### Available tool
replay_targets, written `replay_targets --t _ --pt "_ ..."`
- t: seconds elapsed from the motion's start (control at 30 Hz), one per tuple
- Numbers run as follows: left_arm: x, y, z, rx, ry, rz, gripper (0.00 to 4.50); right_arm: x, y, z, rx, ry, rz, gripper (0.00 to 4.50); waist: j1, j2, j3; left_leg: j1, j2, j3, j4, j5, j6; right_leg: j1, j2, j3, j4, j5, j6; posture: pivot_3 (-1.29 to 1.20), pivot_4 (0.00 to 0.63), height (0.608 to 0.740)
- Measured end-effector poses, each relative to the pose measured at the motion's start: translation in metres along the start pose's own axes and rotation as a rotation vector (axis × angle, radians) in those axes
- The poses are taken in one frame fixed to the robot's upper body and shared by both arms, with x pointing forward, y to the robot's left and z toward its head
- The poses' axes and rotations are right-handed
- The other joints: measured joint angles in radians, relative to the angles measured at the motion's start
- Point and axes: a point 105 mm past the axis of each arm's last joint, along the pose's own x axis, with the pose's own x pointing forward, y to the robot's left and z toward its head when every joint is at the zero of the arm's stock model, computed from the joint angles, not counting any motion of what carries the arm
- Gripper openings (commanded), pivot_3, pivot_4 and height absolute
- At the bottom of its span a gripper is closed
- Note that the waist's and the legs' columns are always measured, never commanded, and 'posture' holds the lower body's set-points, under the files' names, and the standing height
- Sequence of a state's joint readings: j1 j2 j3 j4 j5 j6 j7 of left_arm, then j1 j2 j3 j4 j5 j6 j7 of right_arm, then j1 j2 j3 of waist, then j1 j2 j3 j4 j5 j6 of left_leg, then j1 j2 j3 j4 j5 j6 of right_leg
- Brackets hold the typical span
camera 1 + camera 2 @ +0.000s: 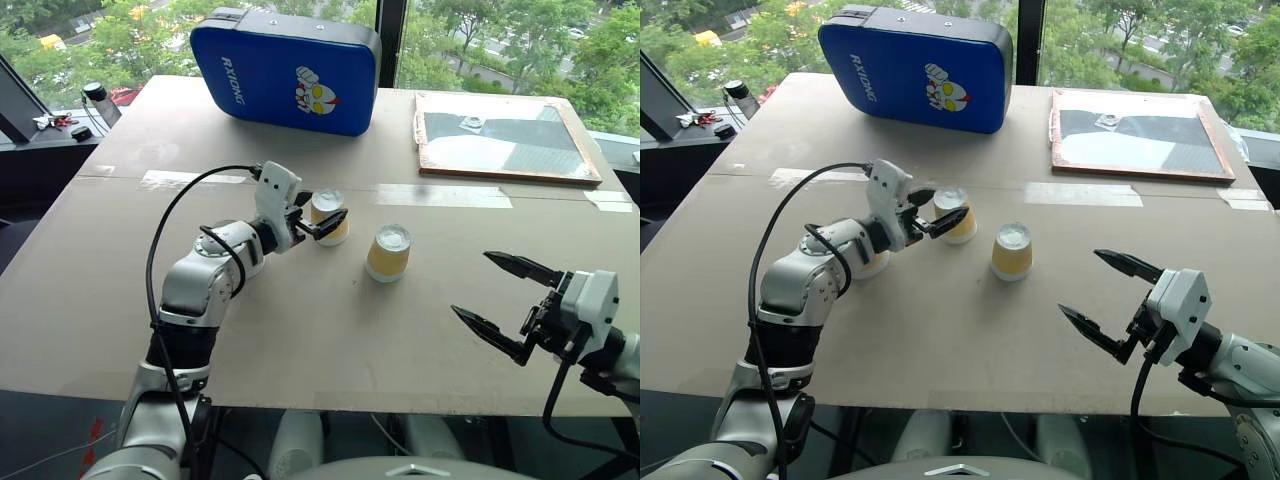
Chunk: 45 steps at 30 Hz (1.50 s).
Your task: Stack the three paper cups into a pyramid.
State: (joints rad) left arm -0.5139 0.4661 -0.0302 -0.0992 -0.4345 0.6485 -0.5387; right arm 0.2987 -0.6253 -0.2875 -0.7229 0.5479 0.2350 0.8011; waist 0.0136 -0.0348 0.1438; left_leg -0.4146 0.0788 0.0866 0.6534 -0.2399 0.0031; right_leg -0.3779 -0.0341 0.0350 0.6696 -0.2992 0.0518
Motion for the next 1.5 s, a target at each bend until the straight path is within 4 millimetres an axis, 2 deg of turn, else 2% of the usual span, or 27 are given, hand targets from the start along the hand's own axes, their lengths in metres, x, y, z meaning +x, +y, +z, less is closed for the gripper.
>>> replay_targets --t 0.3,0.4,0.5,0.53,0.67,0.73,0.83,1.0,1.17,1.4,1.5 --pt "0.005 0.006 -0.010 0.007 0.037 0.014 4.50 0.001 0.001 -0.001 -0.002 0.001 -0.001 4.49 0.002 0.000 0.000 0.000 0.000 0.000 0.000 0.000 0.000 0.000 0.000 -0.001 0.000 0.000 0.000 0.00 0.150 0.740" --pt "0.009 0.006 -0.010 0.010 0.035 0.007 3.69 0.000 0.002 -0.003 0.006 0.006 -0.001 4.50 0.001 0.000 0.000 0.000 0.000 0.000 0.000 0.000 0.000 0.000 0.000 -0.001 0.000 0.000 0.000 0.00 0.150 0.740" --pt "0.010 0.006 -0.012 0.010 0.037 -0.002 2.60 -0.001 0.002 -0.003 0.008 0.007 -0.002 4.50 0.000 0.000 0.000 0.000 0.000 0.000 0.000 0.000 0.000 0.000 0.000 0.000 0.000 0.000 0.000 0.00 0.150 0.740" --pt "0.010 0.006 -0.012 0.011 0.037 -0.007 2.44 -0.001 0.002 -0.002 0.011 0.004 -0.001 4.50 0.000 0.000 0.000 0.000 0.000 0.000 0.000 0.000 0.000 0.000 0.000 0.000 0.000 0.000 0.000 0.00 0.150 0.740" --pt "0.008 0.005 -0.011 0.014 0.039 -0.023 2.44 0.002 0.002 0.005 0.026 -0.038 0.012 4.50 0.000 0.000 0.000 0.000 0.000 0.000 0.000 0.000 0.000 0.000 0.000 0.000 0.000 0.000 0.000 0.00 0.150 0.740" --pt "0.006 0.004 -0.008 0.017 0.035 -0.039 2.44 0.005 0.001 0.018 0.039 -0.095 0.040 4.50 -0.001 0.000 0.000 0.000 0.000 0.000 0.000 0.000 0.000 0.000 0.000 0.000 0.001 0.000 0.000 0.00 0.150 0.740" --pt "0.001 -0.004 0.005 0.011 -0.002 -0.084 2.44 0.005 -0.002 0.035 0.018 -0.127 0.106 4.50 0.000 0.000 0.000 0.000 0.000 -0.001 0.000 0.000 0.000 0.000 0.000 0.000 0.000 0.000 0.000 0.00 0.150 0.740" --pt "-0.009 -0.020 0.016 0.007 -0.023 -0.167 2.44 -0.004 -0.010 0.046 0.015 -0.088 0.204 4.50 0.000 0.000 0.000 0.000 0.000 -0.003 0.000 0.000 0.000 0.001 0.000 0.000 0.000 0.000 0.000 0.00 0.150 0.740" --pt "-0.020 -0.034 0.010 0.016 0.008 -0.227 2.44 -0.008 -0.016 0.052 0.029 -0.059 0.261 4.50 0.000 0.000 0.000 0.000 0.000 -0.007 0.001 -0.002 0.003 0.001 0.000 -0.001 0.001 0.000 0.000 0.00 0.150 0.740" --pt "-0.021 -0.043 -0.014 0.001 0.071 -0.243 2.44 -0.008 -0.017 0.052 0.034 -0.052 0.266 4.50 0.001 0.000 0.000 0.000 0.000 -0.007 0.001 -0.002 0.003 0.001 0.000 -0.001 0.000 0.000 0.000 0.00 0.150 0.740" --pt "-0.021 -0.041 -0.017 0.021 0.070 -0.229 2.44 -0.009 -0.017 0.049 0.044 -0.043 0.262 4.50 0.001 0.000 0.000 0.000 0.000 -0.007 0.001 -0.002 0.003 0.001 0.000 -0.001 0.000 0.000 0.000 0.00 0.150 0.740"
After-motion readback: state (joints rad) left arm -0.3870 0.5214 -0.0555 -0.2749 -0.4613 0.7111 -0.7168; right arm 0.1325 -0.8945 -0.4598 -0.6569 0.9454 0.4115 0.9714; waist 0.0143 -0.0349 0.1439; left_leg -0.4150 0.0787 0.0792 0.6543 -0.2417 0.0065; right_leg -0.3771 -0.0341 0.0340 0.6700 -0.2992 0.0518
